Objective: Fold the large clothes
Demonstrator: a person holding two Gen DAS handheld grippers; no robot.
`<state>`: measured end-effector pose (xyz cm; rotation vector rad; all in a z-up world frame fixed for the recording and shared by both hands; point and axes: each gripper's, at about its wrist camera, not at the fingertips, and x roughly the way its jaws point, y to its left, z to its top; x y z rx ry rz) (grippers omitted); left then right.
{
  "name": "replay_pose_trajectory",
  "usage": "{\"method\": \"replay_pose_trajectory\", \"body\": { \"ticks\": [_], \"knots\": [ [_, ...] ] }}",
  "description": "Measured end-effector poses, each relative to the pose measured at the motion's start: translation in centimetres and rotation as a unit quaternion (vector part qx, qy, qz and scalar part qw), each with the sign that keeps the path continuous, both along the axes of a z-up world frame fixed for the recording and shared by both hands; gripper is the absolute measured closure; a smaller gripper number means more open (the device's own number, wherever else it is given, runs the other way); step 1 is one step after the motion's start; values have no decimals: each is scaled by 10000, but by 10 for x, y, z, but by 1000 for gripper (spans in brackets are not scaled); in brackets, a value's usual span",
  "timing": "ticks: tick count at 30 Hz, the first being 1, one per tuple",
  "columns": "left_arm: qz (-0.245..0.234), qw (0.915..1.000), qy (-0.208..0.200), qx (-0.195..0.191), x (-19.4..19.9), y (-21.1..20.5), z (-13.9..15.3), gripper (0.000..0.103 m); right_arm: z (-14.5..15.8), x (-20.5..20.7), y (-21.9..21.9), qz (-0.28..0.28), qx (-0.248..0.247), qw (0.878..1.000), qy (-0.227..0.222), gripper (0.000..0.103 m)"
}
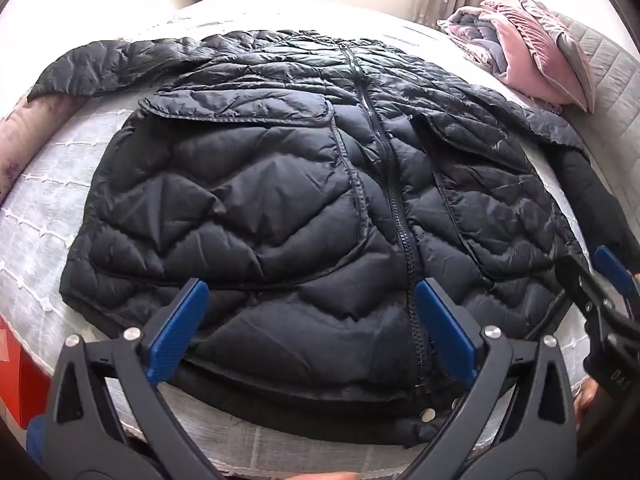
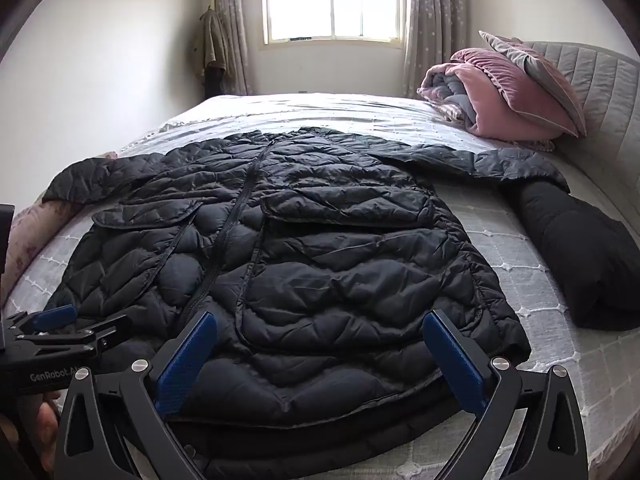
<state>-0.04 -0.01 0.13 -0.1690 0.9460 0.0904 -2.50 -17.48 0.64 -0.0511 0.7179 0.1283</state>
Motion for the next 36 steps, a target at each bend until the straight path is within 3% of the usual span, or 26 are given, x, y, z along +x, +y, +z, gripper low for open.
{"method": "replay_pose_trajectory", "body": {
  "ticks": [12, 19, 30, 36],
  "knots": [
    [-246, 9996, -39, -108, -1, -8, 1, 1, -3, -1, -4, -86, 37, 9999, 49, 0],
    [-179, 9996, -9, 211, -2, -8, 1, 2, -2, -2, 1, -115, -184, 9998, -20, 0],
    [-57, 10000, 40, -37, -1, -4, -4, 2, -2, -1, -5, -281, -235, 9993, 8, 0],
    [58, 9996, -7, 292, -4, -5, 1, 2, -2, -2, -2, -124, -190, 9997, 75, 0]
  ]
}}
